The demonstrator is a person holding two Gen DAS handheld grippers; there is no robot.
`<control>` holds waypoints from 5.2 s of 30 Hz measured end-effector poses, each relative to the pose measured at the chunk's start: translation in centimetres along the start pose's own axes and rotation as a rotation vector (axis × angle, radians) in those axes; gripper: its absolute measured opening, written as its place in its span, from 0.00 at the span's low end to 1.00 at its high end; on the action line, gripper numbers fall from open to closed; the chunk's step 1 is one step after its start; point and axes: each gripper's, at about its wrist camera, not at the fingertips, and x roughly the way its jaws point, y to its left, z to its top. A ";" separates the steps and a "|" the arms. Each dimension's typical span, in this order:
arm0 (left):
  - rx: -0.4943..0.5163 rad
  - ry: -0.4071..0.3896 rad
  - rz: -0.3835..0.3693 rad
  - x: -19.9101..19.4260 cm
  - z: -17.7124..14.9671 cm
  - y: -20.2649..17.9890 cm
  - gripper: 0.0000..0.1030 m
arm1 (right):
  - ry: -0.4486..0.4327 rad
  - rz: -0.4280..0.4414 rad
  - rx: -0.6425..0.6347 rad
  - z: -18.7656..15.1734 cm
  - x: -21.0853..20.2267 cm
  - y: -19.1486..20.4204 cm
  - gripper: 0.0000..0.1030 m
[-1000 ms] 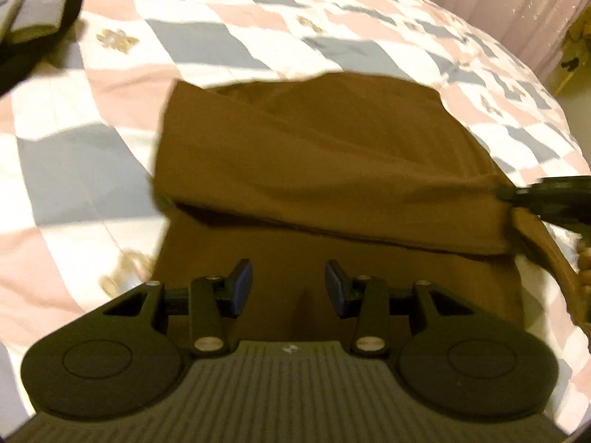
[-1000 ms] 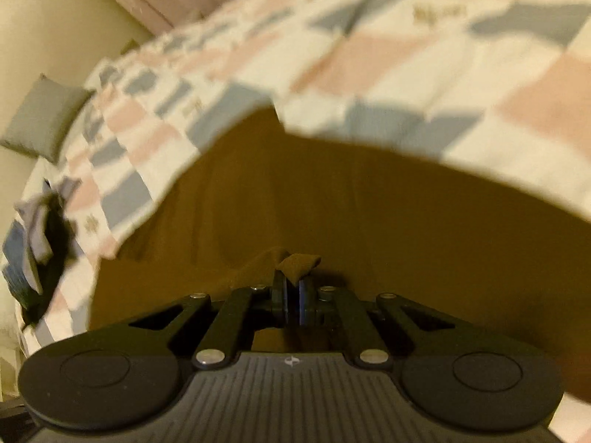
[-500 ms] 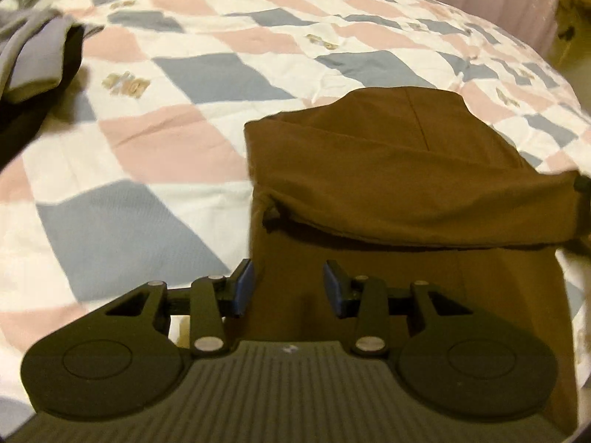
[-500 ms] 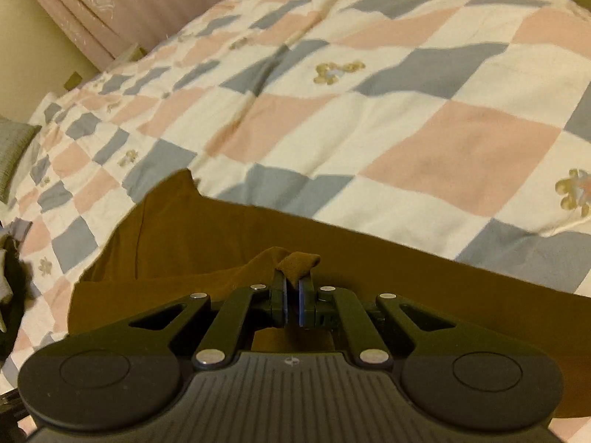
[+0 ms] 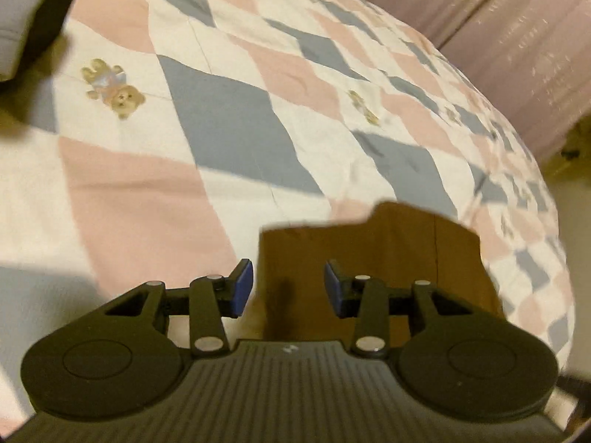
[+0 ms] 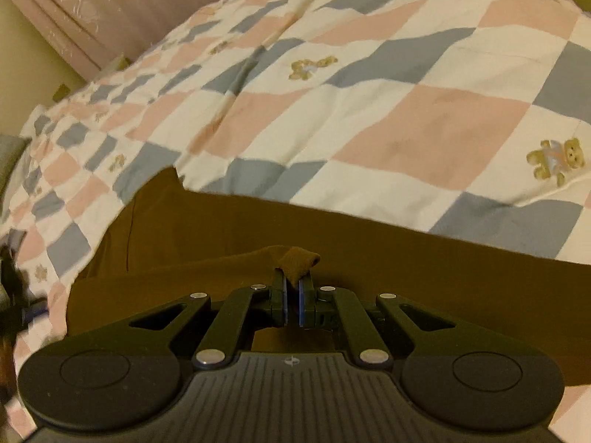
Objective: Fold clothes
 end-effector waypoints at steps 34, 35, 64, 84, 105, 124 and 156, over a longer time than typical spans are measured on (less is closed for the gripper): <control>0.920 0.087 0.215 12.0 2.1 -10.3 0.04 | 0.137 -0.131 0.029 -1.0 0.9 -1.3 0.04; 0.911 0.077 0.247 12.3 2.3 -10.4 0.04 | 0.137 -0.135 0.028 -0.8 1.4 -1.4 0.04; 0.430 0.134 0.142 0.4 -7.8 -8.0 0.20 | -0.124 0.106 0.404 -5.1 -3.0 -6.6 0.03; 0.471 0.114 0.116 0.4 -7.1 -9.1 0.21 | -0.115 -0.081 0.575 -5.7 -0.5 -6.2 0.04; 0.375 0.148 0.072 -2.7 -7.6 -4.2 0.21 | 0.025 0.064 -0.452 -9.5 6.4 21.3 0.46; 0.686 0.162 -0.285 2.5 -13.7 -22.0 0.21 | -0.032 0.058 0.277 -10.4 0.4 4.4 0.44; 0.473 0.136 0.006 -1.8 -15.2 -22.6 0.28 | -0.524 -0.368 0.638 -7.8 -16.9 -23.8 0.10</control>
